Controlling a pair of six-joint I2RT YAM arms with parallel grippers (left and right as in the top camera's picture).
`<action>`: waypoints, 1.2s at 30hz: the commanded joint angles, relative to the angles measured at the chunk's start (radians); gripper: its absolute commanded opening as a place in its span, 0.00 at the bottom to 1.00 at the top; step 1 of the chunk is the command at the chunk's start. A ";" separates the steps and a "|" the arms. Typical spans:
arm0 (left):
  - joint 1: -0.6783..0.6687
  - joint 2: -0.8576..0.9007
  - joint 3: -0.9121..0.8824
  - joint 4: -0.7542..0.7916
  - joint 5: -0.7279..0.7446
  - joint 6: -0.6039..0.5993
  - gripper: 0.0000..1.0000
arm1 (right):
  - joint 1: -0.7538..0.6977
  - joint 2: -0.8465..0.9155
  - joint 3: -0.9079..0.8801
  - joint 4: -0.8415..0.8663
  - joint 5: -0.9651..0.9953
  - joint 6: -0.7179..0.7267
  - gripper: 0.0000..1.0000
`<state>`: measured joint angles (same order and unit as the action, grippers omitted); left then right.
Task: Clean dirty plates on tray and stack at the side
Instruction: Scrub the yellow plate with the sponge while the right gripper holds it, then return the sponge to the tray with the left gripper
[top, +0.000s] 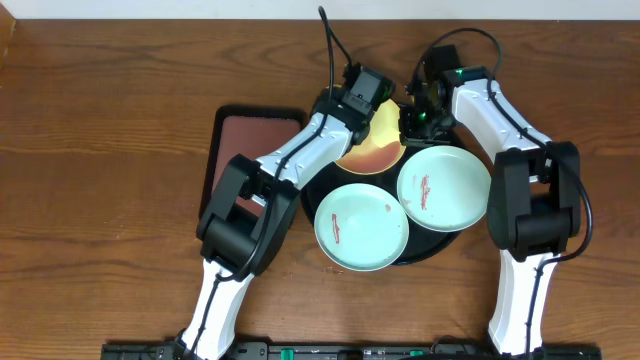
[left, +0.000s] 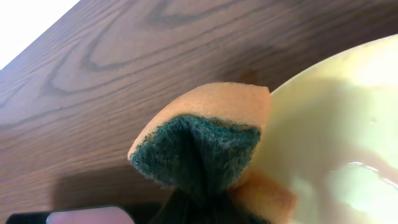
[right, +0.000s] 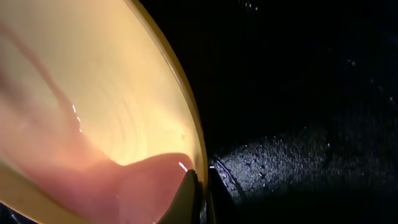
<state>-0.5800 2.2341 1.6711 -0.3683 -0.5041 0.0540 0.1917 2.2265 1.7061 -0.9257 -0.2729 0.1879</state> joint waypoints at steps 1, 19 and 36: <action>0.028 -0.042 0.023 -0.018 -0.111 0.013 0.08 | -0.024 0.019 -0.008 -0.034 0.112 -0.002 0.01; 0.188 -0.355 0.023 -0.381 0.370 -0.229 0.08 | -0.027 0.016 -0.008 -0.047 0.079 -0.077 0.01; 0.401 -0.359 -0.214 -0.460 0.695 -0.231 0.08 | -0.025 0.029 -0.008 0.021 0.040 -0.129 0.17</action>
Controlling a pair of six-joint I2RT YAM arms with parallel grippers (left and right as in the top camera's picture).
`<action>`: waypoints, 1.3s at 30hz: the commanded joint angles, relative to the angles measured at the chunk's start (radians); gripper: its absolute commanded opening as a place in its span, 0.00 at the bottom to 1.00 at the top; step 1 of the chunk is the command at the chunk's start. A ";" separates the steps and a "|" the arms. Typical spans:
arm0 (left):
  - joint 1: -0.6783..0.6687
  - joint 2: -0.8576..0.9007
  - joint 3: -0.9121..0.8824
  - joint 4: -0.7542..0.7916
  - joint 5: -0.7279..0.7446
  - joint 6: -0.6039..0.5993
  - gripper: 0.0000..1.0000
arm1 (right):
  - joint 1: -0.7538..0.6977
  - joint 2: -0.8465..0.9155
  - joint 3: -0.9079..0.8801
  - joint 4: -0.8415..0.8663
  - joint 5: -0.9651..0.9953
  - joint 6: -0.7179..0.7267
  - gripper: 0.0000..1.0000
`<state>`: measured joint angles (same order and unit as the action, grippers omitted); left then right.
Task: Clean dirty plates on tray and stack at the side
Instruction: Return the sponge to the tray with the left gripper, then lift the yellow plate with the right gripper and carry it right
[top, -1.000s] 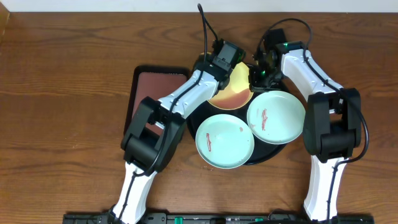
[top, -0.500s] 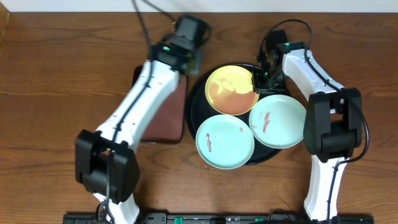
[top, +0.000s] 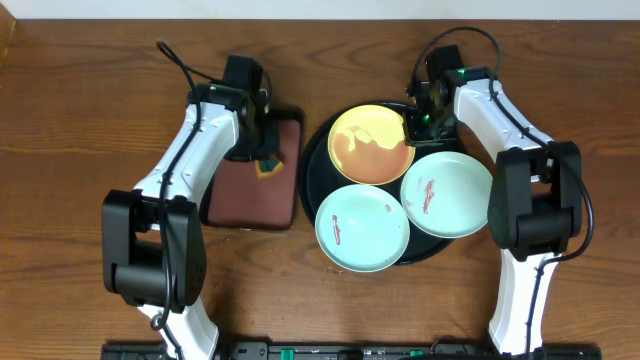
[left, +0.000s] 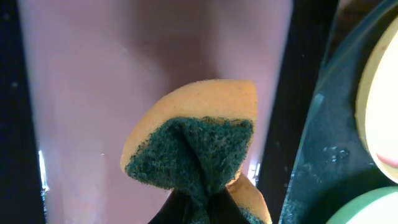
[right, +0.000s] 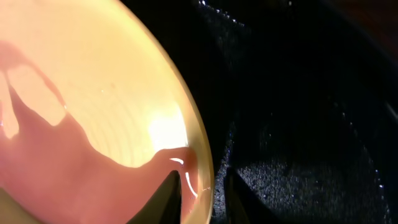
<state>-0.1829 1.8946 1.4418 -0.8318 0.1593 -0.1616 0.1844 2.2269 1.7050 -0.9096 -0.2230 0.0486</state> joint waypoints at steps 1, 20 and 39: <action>0.004 -0.027 0.016 0.003 0.032 -0.016 0.08 | -0.017 0.032 -0.007 0.005 -0.010 0.011 0.14; 0.110 -0.355 0.016 -0.161 0.032 -0.013 0.72 | 0.031 -0.212 -0.004 0.041 -0.043 -0.005 0.01; 0.156 -0.850 0.016 -0.197 -0.013 -0.013 0.76 | 0.483 -0.267 -0.004 0.424 0.410 -0.054 0.01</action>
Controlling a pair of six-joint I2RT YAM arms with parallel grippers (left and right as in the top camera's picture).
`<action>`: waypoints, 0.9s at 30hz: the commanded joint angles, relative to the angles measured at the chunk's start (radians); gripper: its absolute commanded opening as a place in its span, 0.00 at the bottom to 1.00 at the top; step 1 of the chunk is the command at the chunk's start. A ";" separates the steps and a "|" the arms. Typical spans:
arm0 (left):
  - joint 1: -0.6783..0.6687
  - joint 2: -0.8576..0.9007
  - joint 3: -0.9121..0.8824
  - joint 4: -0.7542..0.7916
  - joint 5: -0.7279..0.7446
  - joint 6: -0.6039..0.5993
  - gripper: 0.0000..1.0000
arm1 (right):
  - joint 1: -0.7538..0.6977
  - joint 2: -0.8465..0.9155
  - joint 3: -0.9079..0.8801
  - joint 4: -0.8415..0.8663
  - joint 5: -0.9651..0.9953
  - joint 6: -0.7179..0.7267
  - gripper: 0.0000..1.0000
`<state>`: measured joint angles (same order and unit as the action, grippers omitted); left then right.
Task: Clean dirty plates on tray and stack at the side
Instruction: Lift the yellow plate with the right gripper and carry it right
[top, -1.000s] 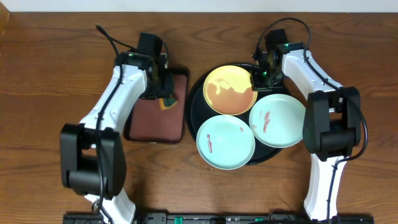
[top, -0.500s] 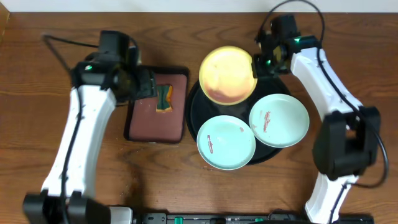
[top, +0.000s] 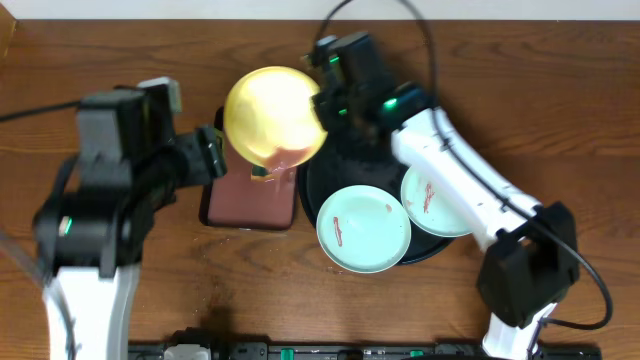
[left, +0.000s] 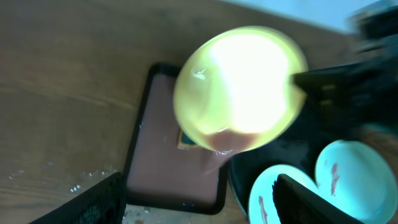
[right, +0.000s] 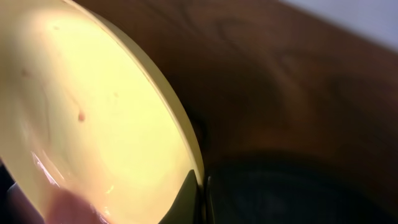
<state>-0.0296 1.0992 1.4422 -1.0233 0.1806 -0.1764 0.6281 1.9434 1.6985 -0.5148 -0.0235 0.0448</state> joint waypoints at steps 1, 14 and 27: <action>0.003 -0.075 0.015 -0.006 -0.056 0.002 0.76 | 0.059 0.016 0.003 0.052 0.252 -0.082 0.01; 0.003 -0.132 0.015 -0.008 -0.123 0.002 0.76 | 0.222 0.000 0.003 0.140 0.602 -0.330 0.01; 0.003 -0.085 0.015 -0.008 -0.122 0.002 0.76 | 0.285 -0.071 0.003 0.168 0.791 -0.410 0.01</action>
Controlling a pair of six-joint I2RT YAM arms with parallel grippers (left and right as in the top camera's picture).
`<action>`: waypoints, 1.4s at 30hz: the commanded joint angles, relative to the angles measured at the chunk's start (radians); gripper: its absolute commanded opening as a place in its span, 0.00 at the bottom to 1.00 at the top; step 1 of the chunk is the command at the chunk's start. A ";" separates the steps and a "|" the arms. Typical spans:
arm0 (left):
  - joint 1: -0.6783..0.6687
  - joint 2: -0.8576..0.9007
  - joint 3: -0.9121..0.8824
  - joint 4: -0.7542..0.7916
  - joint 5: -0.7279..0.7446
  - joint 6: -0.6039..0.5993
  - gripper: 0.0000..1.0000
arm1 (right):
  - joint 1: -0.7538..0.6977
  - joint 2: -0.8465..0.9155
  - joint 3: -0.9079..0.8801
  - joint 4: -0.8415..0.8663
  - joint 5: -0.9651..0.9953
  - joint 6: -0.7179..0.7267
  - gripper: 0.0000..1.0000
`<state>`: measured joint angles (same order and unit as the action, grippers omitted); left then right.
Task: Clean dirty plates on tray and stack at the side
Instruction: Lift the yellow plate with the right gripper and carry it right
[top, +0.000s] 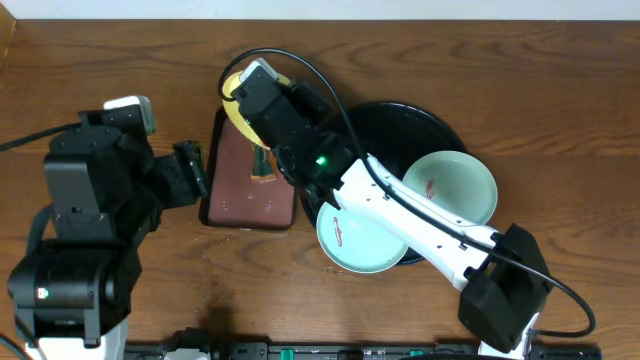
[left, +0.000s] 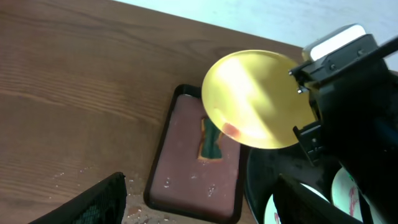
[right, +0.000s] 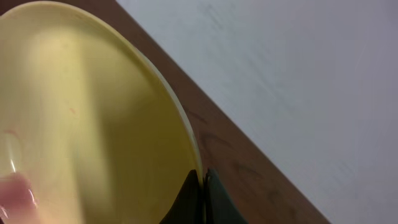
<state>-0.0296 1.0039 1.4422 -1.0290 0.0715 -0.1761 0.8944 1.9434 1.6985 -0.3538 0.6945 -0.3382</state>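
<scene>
A yellow plate hangs tilted over the far end of the brown rectangular tray. My right gripper is shut on its rim. In the overhead view that arm hides most of the plate. A small red smear shows low on the plate. The orange and green sponge lies on the brown tray. Raised high at the left, my left gripper is open and holds nothing. Two pale green plates with red streaks lie in the round black tray.
Water drops and crumbs speckle the wood left of the brown tray. The table's far edge meets a white wall. My right arm crosses over the black tray.
My right gripper has carried the yellow plate a little further left and towards the far edge. The left gripper stays raised and open. The sponge has not moved.
At first my left gripper held the sponge at the yellow plate on the black tray, the right shut on its rim. Then the sponge was over the brown tray. Later it lay there, the left gripper open, the plate lifted; now the plate is further left.
</scene>
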 joint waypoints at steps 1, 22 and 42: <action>0.003 0.014 0.015 -0.002 -0.013 0.002 0.76 | 0.020 -0.080 0.003 0.007 0.073 -0.026 0.01; 0.003 0.042 0.015 -0.002 -0.013 0.002 0.76 | 0.030 -0.122 0.003 0.013 0.064 -0.026 0.01; 0.003 0.042 0.015 -0.002 -0.013 -0.002 0.76 | 0.028 -0.122 0.003 -0.025 -0.038 0.069 0.01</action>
<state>-0.0296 1.0435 1.4422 -1.0290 0.0715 -0.1764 0.9115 1.8336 1.6985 -0.3508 0.7334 -0.3481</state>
